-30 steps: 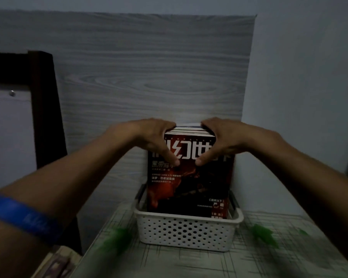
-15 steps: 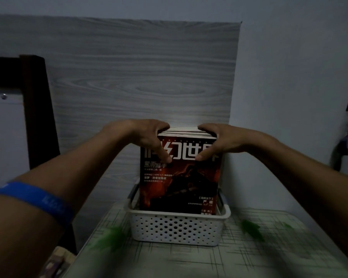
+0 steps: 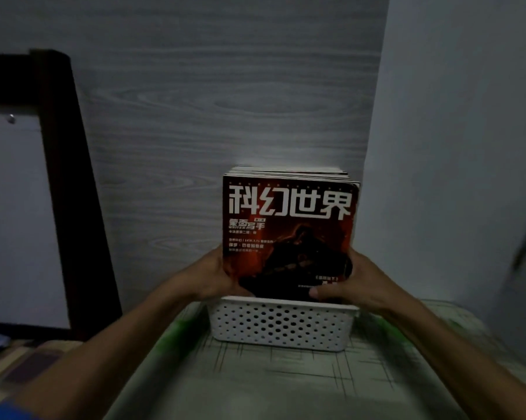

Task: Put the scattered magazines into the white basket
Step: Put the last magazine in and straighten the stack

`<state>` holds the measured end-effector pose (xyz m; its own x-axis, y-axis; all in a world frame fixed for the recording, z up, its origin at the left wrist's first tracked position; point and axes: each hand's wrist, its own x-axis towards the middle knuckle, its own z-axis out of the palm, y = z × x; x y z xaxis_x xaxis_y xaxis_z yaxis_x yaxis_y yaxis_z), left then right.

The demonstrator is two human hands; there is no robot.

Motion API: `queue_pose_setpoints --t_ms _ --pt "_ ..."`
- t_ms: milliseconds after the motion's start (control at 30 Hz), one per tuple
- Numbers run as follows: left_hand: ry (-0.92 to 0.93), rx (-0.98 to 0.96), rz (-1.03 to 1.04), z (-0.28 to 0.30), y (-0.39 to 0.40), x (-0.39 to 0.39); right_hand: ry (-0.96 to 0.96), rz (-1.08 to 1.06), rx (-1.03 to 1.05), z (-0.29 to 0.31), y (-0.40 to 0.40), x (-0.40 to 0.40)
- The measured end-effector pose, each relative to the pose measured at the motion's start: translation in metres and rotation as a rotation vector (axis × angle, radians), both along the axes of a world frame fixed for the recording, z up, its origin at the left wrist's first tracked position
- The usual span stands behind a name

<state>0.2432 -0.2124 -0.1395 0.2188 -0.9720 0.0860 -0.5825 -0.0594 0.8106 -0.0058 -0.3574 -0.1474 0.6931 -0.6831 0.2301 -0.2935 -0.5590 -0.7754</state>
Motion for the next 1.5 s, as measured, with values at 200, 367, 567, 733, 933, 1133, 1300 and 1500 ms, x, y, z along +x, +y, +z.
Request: queue_pose_setpoints --t_ms 200,367,567,733,933,1133,1300,1500 --pt "0.059 -0.084 0.065 -0.005 0.001 0.006 0.063 0.021 -0.084 0.003 -0.001 0.010" --pt "0.014 0.004 0.033 -0.002 0.002 0.009 0.084 0.041 -0.071 0.009 -0.002 0.013" --pt "-0.038 0.086 0.060 0.002 -0.003 0.015 0.207 -0.062 -0.063 0.016 -0.008 0.017" --pt "-0.063 0.026 0.197 0.002 0.011 -0.005 0.234 -0.293 -0.227 0.012 0.030 0.008" --pt "0.172 -0.152 0.161 0.026 0.035 -0.020 -0.307 -0.124 0.122 0.085 0.041 0.005" --pt "0.227 -0.139 0.189 0.020 0.032 -0.036 -0.345 -0.098 0.226 0.096 0.036 0.009" --pt "0.243 -0.133 0.181 0.028 0.036 -0.040 -0.248 -0.062 0.154 0.098 0.033 0.002" --pt "-0.857 -0.437 0.382 0.107 0.020 -0.044 0.103 -0.171 -0.596 0.158 0.040 0.023"
